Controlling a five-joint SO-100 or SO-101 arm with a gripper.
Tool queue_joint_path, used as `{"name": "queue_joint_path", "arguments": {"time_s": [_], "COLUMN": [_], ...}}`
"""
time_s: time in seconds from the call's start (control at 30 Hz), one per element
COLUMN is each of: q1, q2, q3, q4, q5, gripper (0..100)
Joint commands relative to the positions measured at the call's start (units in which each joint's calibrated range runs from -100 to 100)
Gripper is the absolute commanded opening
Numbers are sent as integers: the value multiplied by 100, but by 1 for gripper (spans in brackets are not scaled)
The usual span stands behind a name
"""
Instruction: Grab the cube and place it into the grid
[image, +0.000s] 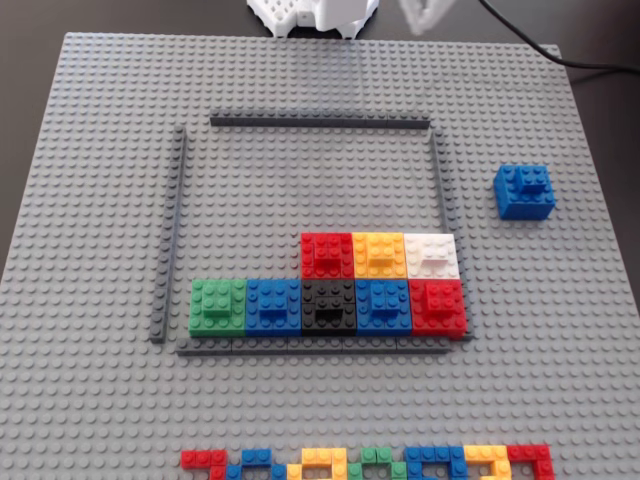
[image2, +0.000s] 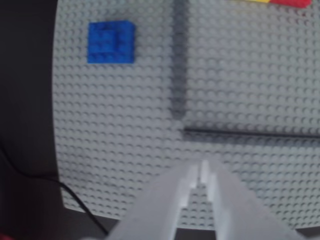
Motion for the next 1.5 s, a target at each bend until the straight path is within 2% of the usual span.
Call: {"name": "queue_joint_path", "arguments": {"time_s": [0.0, 0.33, 0.77, 0.83, 0.97, 1.03, 1.47], "q1": [-282, -761, -783, -783, -746, -724, -591], "q2": [816, 3000, 5124, 5236, 5476, 5614, 6052], "q3": [-1282, -3257, -4644, -4698, -4816, -4898, -4653], "q4": [46, 183, 217, 188, 134, 129, -125], "q5": [-190, -430, -376, -381, -396, -425, -400], "gripper": [0, 0, 1, 3, 20, 25, 27]}}
